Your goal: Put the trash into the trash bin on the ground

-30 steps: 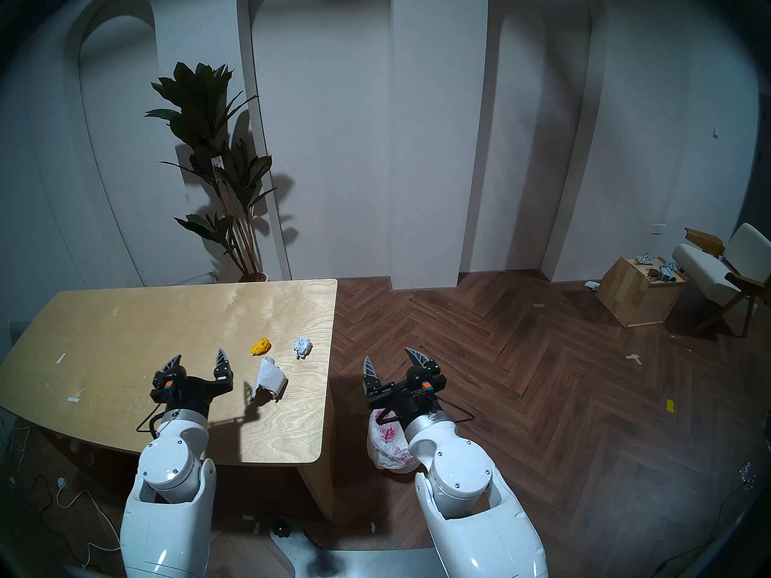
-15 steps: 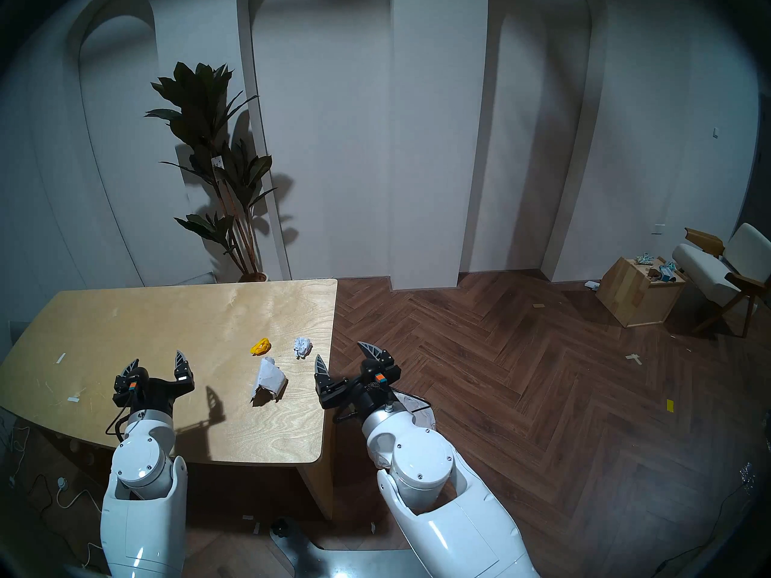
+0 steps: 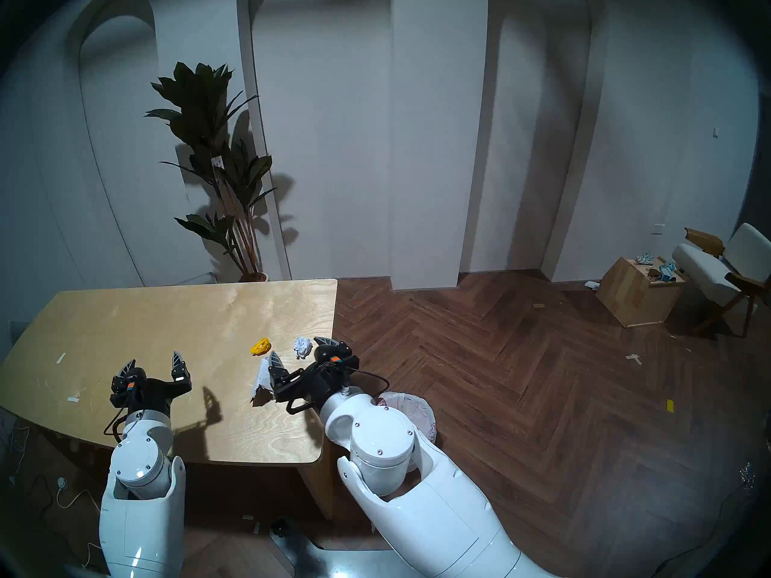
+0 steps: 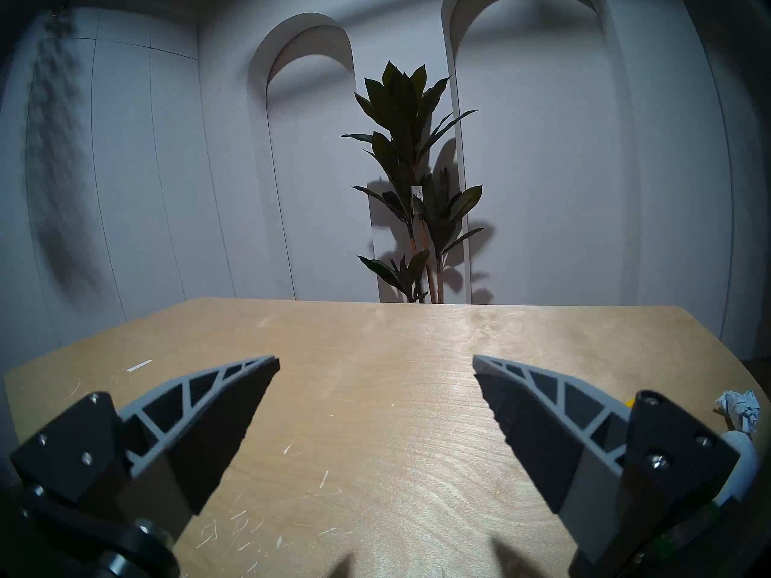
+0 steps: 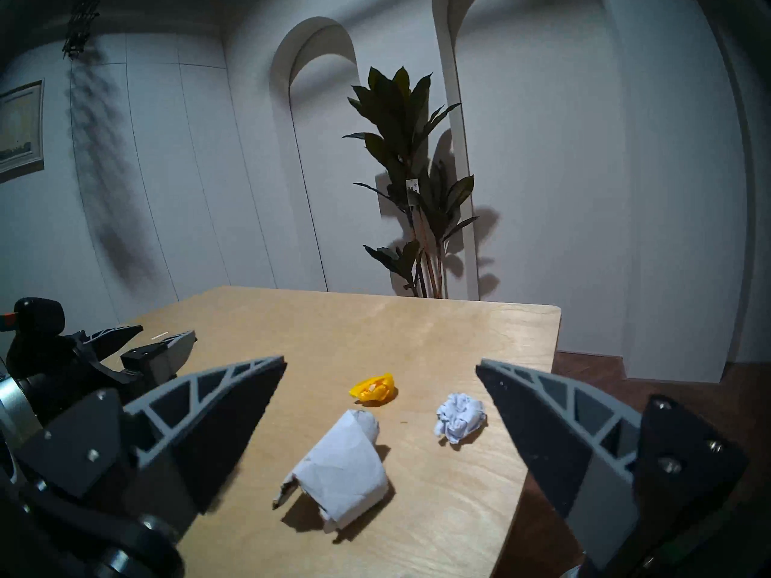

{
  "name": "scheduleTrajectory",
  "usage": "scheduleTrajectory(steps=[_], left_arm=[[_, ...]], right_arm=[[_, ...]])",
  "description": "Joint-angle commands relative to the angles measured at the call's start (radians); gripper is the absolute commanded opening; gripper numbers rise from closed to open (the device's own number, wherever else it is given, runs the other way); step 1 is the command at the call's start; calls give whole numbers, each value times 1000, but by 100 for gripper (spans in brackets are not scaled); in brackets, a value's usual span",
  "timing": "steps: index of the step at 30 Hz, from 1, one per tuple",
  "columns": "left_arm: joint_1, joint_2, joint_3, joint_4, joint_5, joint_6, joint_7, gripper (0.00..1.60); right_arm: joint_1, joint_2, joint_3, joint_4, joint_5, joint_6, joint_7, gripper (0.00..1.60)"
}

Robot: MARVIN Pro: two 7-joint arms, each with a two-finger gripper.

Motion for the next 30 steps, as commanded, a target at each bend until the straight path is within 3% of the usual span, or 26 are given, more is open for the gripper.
scheduleTrajectory(steps=[1,11,15,25,27,30], left_arm=[[-5,5,3,-18,0,-3,-6,160],[-6,4,2,-17,1,-3,-8,160],[-8,10,-10,-11,15,-6,5,160],[-21,35,-84,18,26,1,41,160],[-25,34,-86,22,31,1,46,160],[-26,34,-86,23,33,1,48,160]], right_arm=[[113,6,-111,-8,50,61,-96,160],[216,-51,-206,140,116,70,-162,160],[265,-93,-244,231,181,35,-207,160],[332,-142,-310,328,238,-30,-298,160],[364,-164,-350,383,270,-68,-355,160],[377,-175,-368,412,287,-91,-377,160]])
